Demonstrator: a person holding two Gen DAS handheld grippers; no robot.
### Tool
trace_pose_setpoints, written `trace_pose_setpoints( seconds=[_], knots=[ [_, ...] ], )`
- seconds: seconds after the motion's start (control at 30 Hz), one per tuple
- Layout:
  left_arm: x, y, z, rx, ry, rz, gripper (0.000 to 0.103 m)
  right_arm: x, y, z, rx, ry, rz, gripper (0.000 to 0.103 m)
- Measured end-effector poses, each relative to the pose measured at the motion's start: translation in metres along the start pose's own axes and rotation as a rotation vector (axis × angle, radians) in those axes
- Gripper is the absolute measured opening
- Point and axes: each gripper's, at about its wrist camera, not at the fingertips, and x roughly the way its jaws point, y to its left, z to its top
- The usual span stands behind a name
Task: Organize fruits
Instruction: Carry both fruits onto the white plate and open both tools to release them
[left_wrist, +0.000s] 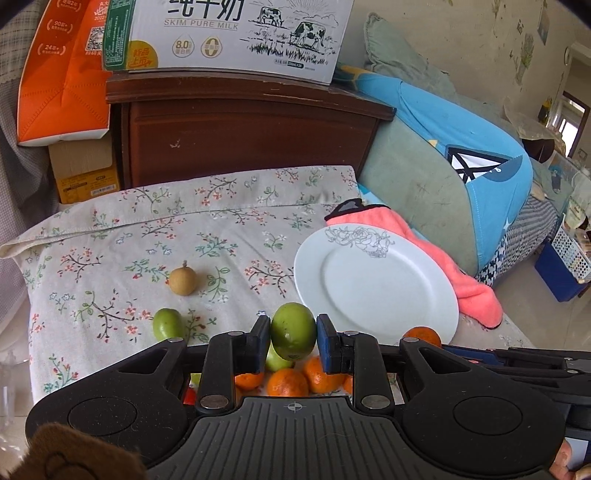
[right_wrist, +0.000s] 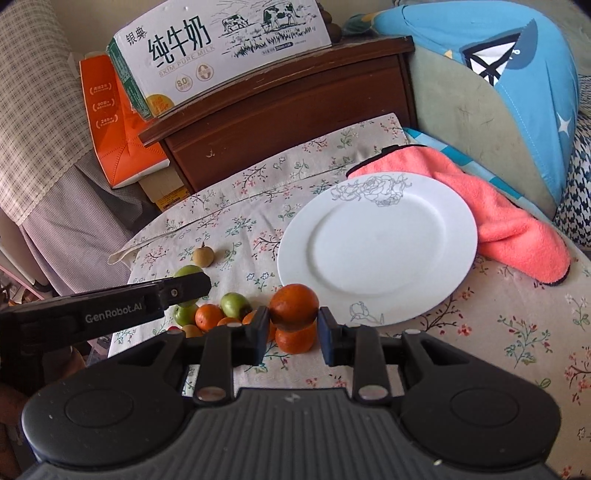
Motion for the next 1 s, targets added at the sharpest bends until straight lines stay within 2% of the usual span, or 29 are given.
trace_pose_setpoints(
  seconds=[0.2,0.47,1.0],
  knots=[
    [0.025,-0.021,0.007,0.019,0.026,-0.023,0.024,0.010,-0.020,0.020,-0.042,0.019,-0.046,0.028],
    [0.055,-0.041,0.013,0.047,0.057,-0.042,0.024,0.019,-0.043,0.029,0.003,0.020,-0.083,0.028],
    [0.077,-0.059,0.011,0.080,0.091,0.030,0.024,0.033,-0.059,0.031,0.057,0.043,-0.125,0.028]
  ],
)
